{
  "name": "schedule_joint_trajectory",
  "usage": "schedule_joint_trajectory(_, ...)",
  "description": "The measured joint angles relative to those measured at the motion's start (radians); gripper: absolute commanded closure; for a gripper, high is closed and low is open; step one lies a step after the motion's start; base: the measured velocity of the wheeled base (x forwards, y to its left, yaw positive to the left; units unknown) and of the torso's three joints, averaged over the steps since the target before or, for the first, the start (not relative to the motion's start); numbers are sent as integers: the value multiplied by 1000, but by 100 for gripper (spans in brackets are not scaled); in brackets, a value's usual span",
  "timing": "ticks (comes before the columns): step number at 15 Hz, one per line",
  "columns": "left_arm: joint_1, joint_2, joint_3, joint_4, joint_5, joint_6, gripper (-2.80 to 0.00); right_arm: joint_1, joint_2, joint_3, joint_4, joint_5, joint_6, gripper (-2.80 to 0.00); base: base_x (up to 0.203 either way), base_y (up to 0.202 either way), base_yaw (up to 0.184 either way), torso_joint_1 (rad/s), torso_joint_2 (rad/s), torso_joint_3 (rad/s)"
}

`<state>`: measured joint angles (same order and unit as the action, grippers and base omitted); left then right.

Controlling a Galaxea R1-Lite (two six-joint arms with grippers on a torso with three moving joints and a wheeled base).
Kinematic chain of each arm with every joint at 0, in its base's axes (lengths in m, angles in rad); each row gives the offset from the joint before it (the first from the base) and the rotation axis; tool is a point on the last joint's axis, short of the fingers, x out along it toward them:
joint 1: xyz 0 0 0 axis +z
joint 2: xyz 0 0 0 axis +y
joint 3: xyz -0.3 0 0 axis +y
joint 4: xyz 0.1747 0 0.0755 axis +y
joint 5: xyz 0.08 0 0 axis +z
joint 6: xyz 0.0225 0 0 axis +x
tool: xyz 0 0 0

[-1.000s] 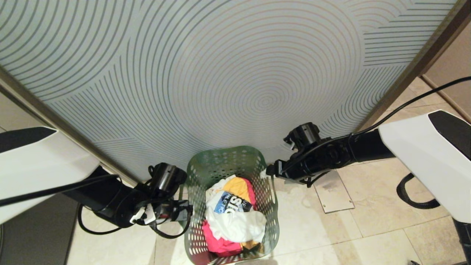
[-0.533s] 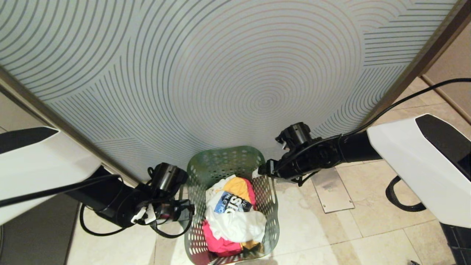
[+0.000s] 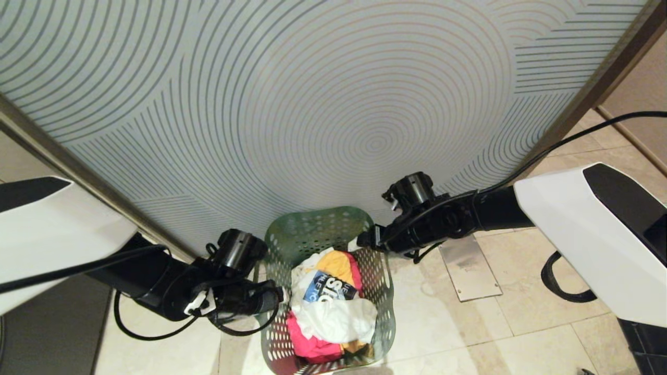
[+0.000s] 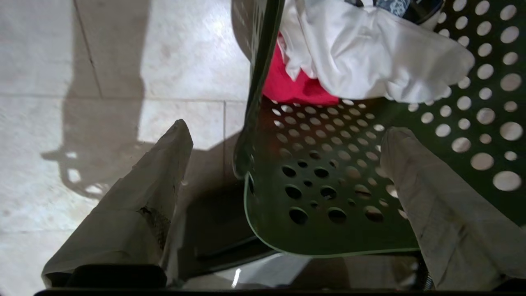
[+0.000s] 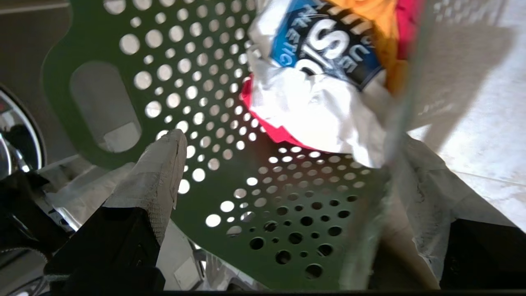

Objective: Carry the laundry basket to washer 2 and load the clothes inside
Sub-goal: Pick up the clothes basket and put it beside the washing machine

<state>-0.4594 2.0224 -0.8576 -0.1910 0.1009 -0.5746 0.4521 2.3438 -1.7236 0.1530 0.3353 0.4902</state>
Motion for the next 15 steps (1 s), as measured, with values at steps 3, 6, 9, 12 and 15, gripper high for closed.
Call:
schedule_joint_trajectory(3,-1,-18,-5,22,-57,-58,-280,13,5,-1,-6,0,0,-280,0,0,0,0,0,0)
schedule_joint_trajectory(6,-8,-20,-6,18,-103,-79,-280,24,13,-1,-13,0,1,-280,0,0,0,0,0,0)
schedule_joint_trajectory(9,-15,-3,-17,15,-104,-82,-280,29,16,1,-13,0,5,-280,0,0,0,0,0,0)
schedule_joint_trajectory(12,-24,22,-47,12,-105,-82,-280,29,17,3,-13,-1,4,-280,0,0,0,0,0,0)
schedule_joint_trajectory(15,-28,49,-73,-21,-106,-81,-280,29,16,7,-13,-1,4,-280,0,0,0,0,0,0)
